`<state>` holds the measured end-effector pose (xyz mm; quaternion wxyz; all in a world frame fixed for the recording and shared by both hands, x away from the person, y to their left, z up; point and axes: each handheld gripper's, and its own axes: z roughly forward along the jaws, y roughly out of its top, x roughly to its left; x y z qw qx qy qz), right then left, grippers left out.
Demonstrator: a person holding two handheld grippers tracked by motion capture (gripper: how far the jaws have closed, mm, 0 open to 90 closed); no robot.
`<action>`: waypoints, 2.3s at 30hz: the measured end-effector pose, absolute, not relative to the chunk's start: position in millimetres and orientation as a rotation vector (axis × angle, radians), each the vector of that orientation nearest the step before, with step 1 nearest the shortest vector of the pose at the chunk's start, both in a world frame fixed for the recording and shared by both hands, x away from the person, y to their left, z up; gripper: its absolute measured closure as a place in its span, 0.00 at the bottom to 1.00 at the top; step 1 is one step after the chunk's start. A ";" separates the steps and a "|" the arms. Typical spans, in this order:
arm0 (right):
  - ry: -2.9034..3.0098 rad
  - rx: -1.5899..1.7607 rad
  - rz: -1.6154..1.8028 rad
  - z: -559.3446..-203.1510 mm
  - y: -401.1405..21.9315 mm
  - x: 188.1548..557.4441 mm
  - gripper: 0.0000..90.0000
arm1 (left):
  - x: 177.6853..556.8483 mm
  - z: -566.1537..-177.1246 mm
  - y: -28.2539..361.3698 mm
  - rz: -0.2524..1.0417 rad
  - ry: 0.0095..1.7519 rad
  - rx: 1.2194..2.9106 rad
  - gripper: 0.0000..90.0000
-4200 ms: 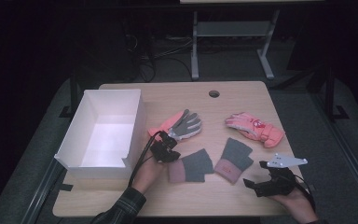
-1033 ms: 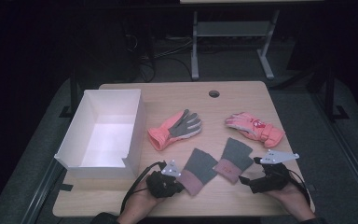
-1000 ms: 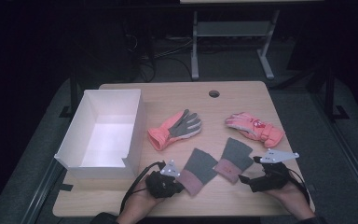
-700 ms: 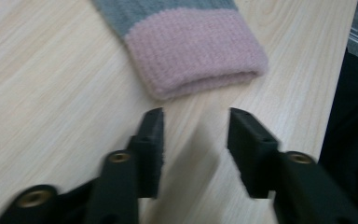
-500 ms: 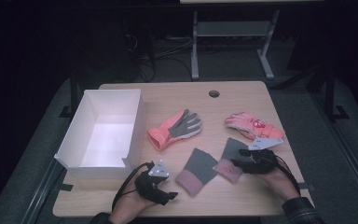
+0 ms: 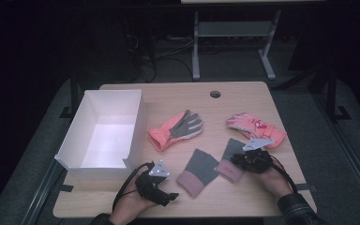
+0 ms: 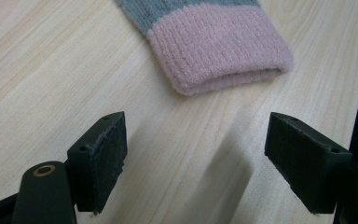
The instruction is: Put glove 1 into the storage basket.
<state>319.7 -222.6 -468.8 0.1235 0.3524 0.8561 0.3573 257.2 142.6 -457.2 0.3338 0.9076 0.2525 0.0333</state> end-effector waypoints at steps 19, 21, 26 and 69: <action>2.428 1.081 1.280 -438.8 -226.8 308.9 0.96 | 258.7 -454.9 145.4 0.110 0.669 2.362 0.23; 2.426 1.072 1.302 -436.4 -221.1 305.8 0.96 | 259.0 -454.8 145.5 0.109 0.670 2.362 0.23; 2.415 1.080 1.324 -431.6 -202.5 297.7 0.96 | 258.1 -455.1 145.0 0.105 0.664 2.367 0.23; 2.453 1.120 1.303 -449.9 -118.4 285.4 0.64 | 257.4 -454.3 144.7 0.086 0.676 2.353 0.24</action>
